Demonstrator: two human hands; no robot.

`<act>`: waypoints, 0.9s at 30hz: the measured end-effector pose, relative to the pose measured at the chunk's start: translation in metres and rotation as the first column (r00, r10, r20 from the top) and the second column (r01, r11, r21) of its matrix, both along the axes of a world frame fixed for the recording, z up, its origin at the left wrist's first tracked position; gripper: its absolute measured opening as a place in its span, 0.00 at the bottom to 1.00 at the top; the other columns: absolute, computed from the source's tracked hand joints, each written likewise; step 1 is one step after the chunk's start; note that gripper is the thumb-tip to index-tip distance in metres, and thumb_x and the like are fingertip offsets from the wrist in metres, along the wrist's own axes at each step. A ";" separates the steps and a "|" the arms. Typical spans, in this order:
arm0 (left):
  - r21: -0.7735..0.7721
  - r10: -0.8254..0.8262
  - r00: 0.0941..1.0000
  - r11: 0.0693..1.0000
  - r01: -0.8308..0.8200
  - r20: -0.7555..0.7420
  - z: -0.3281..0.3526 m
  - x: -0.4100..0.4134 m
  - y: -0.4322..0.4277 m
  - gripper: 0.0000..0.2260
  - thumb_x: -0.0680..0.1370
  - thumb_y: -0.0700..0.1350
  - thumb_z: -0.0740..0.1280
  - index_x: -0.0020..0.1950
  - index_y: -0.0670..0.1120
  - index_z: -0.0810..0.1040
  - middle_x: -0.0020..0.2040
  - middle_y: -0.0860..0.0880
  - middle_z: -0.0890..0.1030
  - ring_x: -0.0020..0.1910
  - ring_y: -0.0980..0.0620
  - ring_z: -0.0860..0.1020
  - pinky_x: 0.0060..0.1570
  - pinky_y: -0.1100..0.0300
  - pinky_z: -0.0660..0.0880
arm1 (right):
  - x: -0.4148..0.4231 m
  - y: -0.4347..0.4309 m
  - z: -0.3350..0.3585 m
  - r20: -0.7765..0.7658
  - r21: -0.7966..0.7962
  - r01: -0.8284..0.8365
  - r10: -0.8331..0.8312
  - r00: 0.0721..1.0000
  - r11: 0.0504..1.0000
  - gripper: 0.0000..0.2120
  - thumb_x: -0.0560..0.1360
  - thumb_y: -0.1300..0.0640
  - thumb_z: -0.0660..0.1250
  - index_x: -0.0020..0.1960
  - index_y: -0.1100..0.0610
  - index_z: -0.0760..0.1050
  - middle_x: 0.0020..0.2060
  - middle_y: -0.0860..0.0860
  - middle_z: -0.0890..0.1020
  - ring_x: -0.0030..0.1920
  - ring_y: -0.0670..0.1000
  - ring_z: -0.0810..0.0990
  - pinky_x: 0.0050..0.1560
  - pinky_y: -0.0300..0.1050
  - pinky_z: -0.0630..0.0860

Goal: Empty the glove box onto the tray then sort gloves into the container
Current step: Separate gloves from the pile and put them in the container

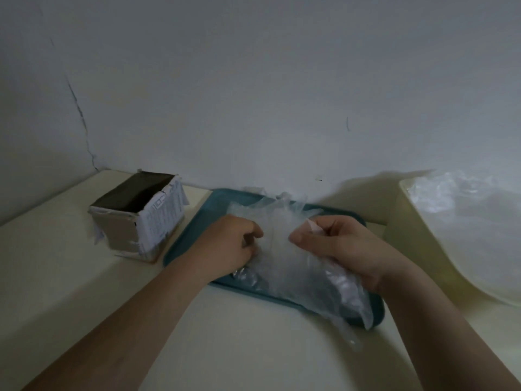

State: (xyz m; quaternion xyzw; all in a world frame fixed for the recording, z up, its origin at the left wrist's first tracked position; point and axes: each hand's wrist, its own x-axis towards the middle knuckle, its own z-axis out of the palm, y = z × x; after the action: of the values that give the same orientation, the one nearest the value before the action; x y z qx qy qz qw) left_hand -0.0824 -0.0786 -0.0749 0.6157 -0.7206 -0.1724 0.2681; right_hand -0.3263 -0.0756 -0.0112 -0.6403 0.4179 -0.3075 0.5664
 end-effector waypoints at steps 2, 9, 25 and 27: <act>-0.014 -0.003 1.000 1.000 0.003 -0.013 0.004 0.001 -0.001 0.04 0.78 0.46 0.73 0.49 0.55 0.86 0.46 0.59 0.85 0.44 0.62 0.81 0.48 0.63 0.79 | -0.003 0.000 0.000 -0.032 -0.045 -0.033 0.031 0.999 0.998 0.08 0.75 0.58 0.76 0.43 0.64 0.84 0.32 0.53 0.78 0.32 0.49 0.74 0.38 0.41 0.72; 0.079 -0.045 0.994 0.996 0.037 0.102 0.007 0.006 0.002 0.15 0.77 0.53 0.75 0.62 0.52 0.83 0.59 0.57 0.81 0.57 0.58 0.79 0.62 0.57 0.77 | -0.010 0.007 0.016 -0.292 -0.178 -0.222 0.164 0.942 0.959 0.09 0.80 0.65 0.68 0.50 0.56 0.86 0.40 0.54 0.87 0.41 0.52 0.84 0.48 0.47 0.81; -0.032 0.105 0.921 0.992 -0.126 -0.374 0.063 -0.002 0.019 0.04 0.77 0.43 0.75 0.42 0.49 0.85 0.38 0.54 0.86 0.39 0.57 0.84 0.38 0.67 0.79 | 0.009 0.023 0.027 -0.322 -0.519 -0.253 0.088 0.943 0.816 0.11 0.80 0.62 0.70 0.49 0.47 0.86 0.54 0.45 0.85 0.55 0.46 0.84 0.56 0.53 0.81; 0.034 0.087 0.880 0.996 -0.080 -0.467 0.070 -0.006 0.025 0.02 0.77 0.42 0.75 0.44 0.47 0.86 0.40 0.51 0.88 0.43 0.48 0.86 0.45 0.55 0.83 | 0.010 0.027 0.031 -0.289 -0.583 -0.238 0.076 0.954 0.777 0.12 0.78 0.62 0.71 0.48 0.45 0.87 0.70 0.42 0.75 0.67 0.39 0.77 0.58 0.45 0.79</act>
State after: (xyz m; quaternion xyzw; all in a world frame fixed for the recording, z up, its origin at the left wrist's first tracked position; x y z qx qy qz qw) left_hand -0.0880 -0.0541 -0.0045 0.5883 -0.6064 -0.3088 0.4368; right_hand -0.3168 -0.0482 0.0194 -0.8549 0.3082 -0.2943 0.2958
